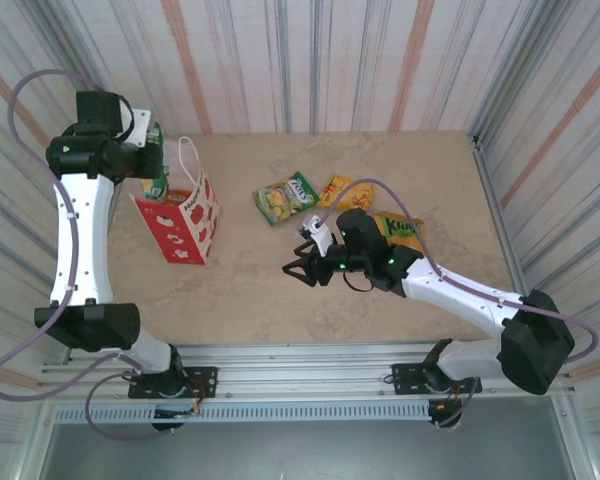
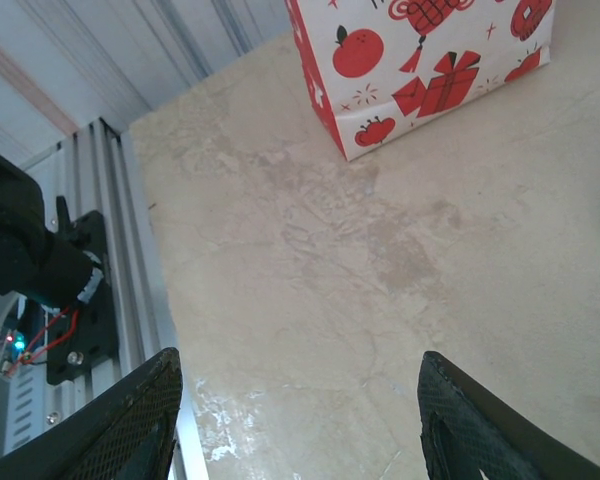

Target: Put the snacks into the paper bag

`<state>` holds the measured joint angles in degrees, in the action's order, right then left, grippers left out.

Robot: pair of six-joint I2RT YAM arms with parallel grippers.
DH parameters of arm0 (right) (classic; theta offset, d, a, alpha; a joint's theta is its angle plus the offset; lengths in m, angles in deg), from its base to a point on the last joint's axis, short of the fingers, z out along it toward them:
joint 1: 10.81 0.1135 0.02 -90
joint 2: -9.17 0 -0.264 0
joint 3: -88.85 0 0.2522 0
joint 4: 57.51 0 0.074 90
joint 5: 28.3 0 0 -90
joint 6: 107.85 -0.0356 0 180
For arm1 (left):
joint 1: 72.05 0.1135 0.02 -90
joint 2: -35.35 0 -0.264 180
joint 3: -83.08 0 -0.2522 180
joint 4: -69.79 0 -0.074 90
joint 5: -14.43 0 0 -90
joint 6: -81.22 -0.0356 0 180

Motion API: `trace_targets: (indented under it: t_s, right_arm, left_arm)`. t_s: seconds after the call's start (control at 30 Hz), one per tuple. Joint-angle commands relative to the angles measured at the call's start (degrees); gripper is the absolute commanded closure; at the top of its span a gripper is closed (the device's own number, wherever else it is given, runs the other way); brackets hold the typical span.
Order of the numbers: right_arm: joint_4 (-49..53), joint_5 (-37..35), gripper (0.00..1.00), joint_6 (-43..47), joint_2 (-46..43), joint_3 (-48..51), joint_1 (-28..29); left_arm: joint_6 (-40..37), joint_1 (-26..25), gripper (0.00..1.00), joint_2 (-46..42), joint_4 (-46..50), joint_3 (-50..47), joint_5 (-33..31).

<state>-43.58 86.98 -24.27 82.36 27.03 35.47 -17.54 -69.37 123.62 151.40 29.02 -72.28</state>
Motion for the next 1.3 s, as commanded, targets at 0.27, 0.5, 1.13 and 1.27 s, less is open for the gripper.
trace_targets:
  t_s: [0.27, 0.5, 1.13, 1.27]
  right_arm:
    - [3.1, -1.0, 0.36, -2.0, 0.5, -2.6, 0.6]
    - [6.4, -3.8, 0.34, -4.5, 0.5, -4.8, 0.1]
    - [34.9, -4.3, 0.34, -15.2, 2.3, -15.5, -20.3]
    - [42.7, -3.6, 0.33, -14.7, 2.3, -16.2, -29.6]
  left_arm:
    - [1.5, 0.2, 0.69, 2.0, 4.1, 5.6, -0.3]
    - [2.0, -0.8, 0.54, -1.1, 2.9, 7.9, 0.9]
    - [11.6, -23.9, 0.54, -27.6, -12.9, -28.1, 14.3]
    - [18.9, -30.2, 0.54, -30.6, -22.7, -37.8, 15.2]
